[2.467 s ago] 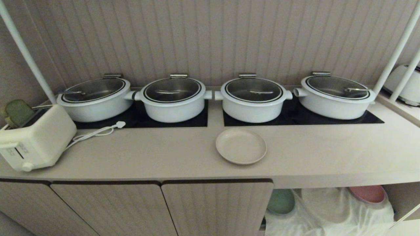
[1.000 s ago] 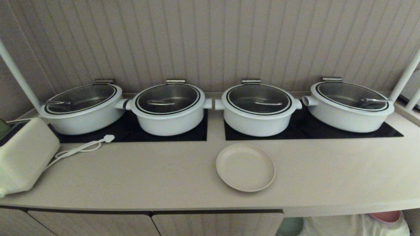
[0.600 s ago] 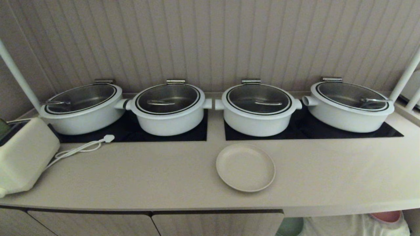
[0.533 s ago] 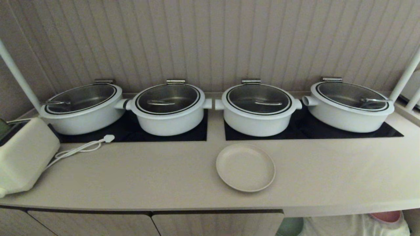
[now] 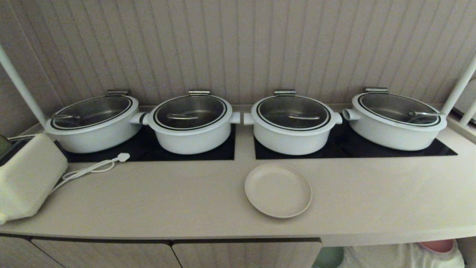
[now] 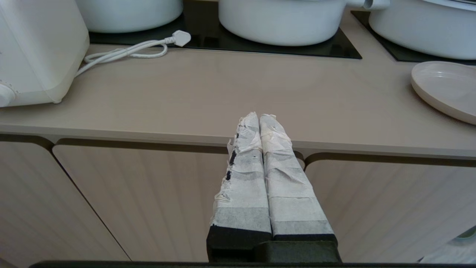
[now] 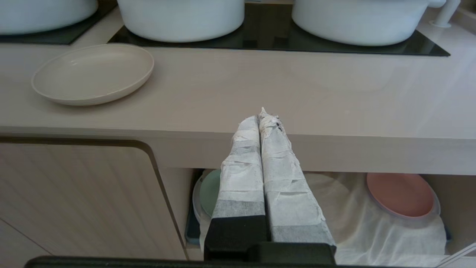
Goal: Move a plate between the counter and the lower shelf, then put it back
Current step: Pick up the plate
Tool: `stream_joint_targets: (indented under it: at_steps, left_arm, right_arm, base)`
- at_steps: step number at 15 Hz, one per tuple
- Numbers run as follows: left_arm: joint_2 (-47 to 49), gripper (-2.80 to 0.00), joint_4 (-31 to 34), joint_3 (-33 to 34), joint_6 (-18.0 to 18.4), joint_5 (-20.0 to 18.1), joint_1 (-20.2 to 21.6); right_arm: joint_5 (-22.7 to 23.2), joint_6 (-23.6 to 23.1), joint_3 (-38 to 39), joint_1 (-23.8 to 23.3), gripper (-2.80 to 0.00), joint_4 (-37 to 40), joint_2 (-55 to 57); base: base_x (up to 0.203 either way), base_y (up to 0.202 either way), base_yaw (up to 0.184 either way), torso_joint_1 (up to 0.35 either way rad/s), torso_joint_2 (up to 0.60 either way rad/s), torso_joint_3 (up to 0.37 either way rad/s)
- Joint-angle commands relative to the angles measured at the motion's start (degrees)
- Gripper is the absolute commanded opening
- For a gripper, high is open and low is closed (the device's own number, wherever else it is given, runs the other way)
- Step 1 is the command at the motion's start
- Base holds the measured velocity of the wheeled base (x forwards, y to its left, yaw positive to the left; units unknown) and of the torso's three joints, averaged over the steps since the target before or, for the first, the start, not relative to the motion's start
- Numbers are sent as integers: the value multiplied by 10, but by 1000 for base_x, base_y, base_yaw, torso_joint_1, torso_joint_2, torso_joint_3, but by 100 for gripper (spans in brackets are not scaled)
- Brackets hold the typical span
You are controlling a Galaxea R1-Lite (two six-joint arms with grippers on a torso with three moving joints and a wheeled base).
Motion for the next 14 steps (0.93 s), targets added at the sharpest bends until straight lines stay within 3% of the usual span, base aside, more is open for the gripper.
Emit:
stream_joint_targets:
  at_steps: [1,8,12,14]
  left_arm:
    - [0,-280,0,0,0,0,0]
    - [0,-280,0,0,0,0,0]
    - [0,-280,0,0,0,0,0]
    - [0,-280,0,0,0,0,0]
  right_arm:
    - [1,-2,-2,0,-280,5,1]
    - [-1,-15,-17,0,-280,15,1]
    - [0,-15,-88,0,-280,86,17]
    - [0,-15,-115,1,-280,87,66]
  base:
    - [0,0,0,0,0,0]
    - [0,0,0,0,0,0]
    - [0,0,0,0,0,0]
    - [0,0,0,0,0,0]
